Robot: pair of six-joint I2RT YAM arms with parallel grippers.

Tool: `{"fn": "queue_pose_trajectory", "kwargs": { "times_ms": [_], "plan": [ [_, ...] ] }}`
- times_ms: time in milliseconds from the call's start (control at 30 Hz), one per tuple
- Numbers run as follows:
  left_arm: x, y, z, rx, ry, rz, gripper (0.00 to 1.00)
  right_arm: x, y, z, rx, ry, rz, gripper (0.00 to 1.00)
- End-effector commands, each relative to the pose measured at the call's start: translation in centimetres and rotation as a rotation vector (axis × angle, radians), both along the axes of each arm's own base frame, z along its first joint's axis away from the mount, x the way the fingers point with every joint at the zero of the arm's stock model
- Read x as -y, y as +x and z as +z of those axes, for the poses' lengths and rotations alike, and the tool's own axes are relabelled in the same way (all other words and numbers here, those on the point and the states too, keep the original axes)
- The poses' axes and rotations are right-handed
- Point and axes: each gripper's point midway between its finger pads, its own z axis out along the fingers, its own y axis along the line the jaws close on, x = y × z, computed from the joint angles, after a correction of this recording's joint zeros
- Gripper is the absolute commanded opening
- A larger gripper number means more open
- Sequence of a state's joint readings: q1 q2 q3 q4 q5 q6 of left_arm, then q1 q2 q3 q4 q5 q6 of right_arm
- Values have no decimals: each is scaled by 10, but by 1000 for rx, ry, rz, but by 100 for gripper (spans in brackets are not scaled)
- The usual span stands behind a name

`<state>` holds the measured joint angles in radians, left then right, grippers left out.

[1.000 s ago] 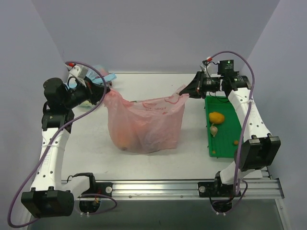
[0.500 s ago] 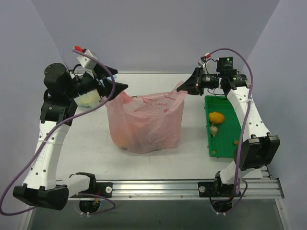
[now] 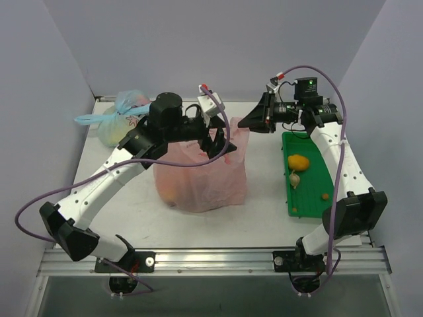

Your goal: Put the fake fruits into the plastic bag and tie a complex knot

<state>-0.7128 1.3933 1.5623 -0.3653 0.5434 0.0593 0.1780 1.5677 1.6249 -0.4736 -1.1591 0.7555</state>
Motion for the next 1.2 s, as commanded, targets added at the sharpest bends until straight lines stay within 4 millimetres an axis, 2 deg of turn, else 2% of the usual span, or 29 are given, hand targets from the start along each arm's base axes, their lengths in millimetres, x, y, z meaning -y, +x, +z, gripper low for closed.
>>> {"fn": "queue_pose_trajectory", "kwargs": {
  "times_ms": [0, 33, 67, 100, 233, 433, 467, 533, 633, 667, 700, 833, 900, 933, 1000, 1033, 1067, 1133, 1167],
  "plan": [
    [12, 10, 22, -55, -85, 50, 97, 0, -22, 37, 105, 50, 37, 16],
    [15, 12, 19, -64, -95, 58, 97, 0, -23, 38, 107, 52, 37, 16],
    [18, 10, 20, -70, -109, 55, 95, 0, -23, 39, 114, 53, 34, 10],
    [20, 10, 21, -71, -123, 54, 89, 0, -25, 40, 116, 54, 35, 8],
    [24, 8, 28, -28, -163, 31, 75, 0, -25, 40, 116, 58, 37, 1],
    [27, 3, 26, 20, -154, 5, 62, -1, -21, 40, 103, 67, 31, 0],
    [26, 3, 27, 29, -154, 2, 55, -2, -20, 40, 102, 69, 32, 0],
    [27, 3, 23, 50, -139, -1, 49, -2, -19, 42, 95, 75, 30, 0],
    [27, 4, 21, 62, -127, -3, 25, -4, -21, 44, 95, 83, 40, 0],
    [27, 6, 21, 86, -118, -6, 8, -5, -22, 45, 101, 86, 46, 0],
    [28, 6, 19, 96, -105, -15, 0, -6, -24, 46, 105, 88, 52, 0],
    [25, 3, 30, 158, -110, -39, 0, -3, -23, 51, 144, 95, 63, 0],
    [22, 0, 36, 171, -118, -40, 0, 4, -21, 52, 178, 97, 70, 16],
    [22, -1, 37, 173, -120, -42, 0, 17, -15, 53, 197, 102, 53, 31],
    [19, -5, 41, 176, -125, -47, 0, 37, -9, 53, 272, 94, 44, 45],
    [18, -6, 42, 175, -127, -45, 0, 51, -2, 51, 287, 83, 6, 58],
    [17, -5, 43, 174, -128, -40, 0, 69, 7, 49, 309, 63, -48, 64],
    [13, -5, 45, 167, -135, -27, 0, 85, 14, 50, 411, 2, -99, 82],
    [12, -4, 47, 163, -141, -19, 0, 93, 15, 57, 467, -29, -123, 87]
  ]
}}
